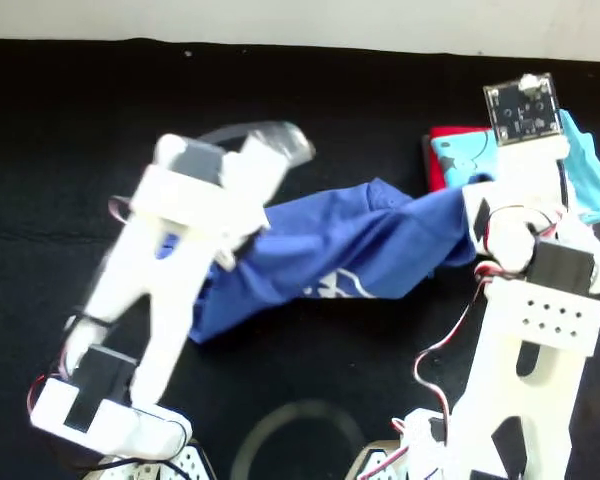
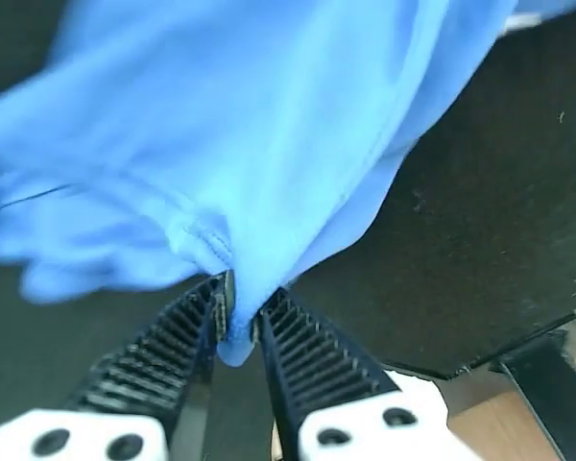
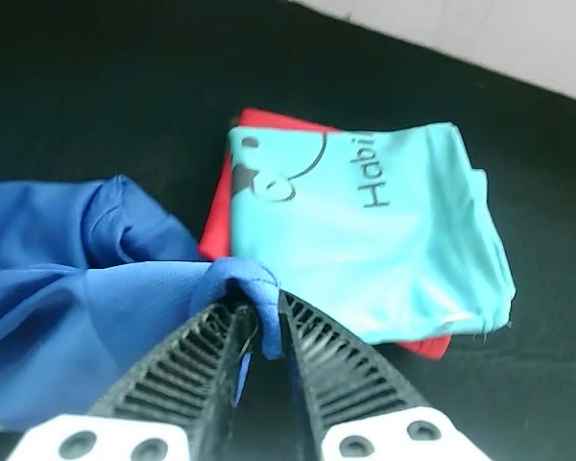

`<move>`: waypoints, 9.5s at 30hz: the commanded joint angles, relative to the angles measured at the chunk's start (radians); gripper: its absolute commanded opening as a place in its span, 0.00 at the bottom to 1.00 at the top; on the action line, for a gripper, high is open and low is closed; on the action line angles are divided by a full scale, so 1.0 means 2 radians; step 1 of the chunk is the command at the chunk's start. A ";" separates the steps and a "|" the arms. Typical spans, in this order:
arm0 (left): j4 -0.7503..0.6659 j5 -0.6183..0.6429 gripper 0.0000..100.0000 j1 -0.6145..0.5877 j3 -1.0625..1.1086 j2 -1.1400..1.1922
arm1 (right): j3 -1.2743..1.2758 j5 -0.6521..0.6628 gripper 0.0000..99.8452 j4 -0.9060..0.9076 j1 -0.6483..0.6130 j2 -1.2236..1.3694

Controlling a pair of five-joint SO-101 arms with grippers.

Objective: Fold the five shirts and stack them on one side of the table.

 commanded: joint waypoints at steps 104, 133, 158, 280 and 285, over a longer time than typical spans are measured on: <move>-0.302 -0.053 0.01 -0.292 -0.083 -0.027 | -0.168 -0.072 0.01 -0.216 -0.214 0.198; -0.236 -0.052 0.01 -0.272 -0.322 0.323 | -0.692 -0.073 0.01 0.073 -0.222 0.667; -0.012 -0.054 0.01 -0.302 -0.337 0.303 | -0.725 -0.074 0.01 0.305 -0.219 0.695; 0.035 -0.053 0.01 -0.295 -0.371 0.336 | -0.253 0.004 0.01 0.293 -0.177 0.366; 0.035 -0.056 0.01 -0.300 -0.328 0.298 | -0.306 0.090 0.01 0.291 -0.119 0.366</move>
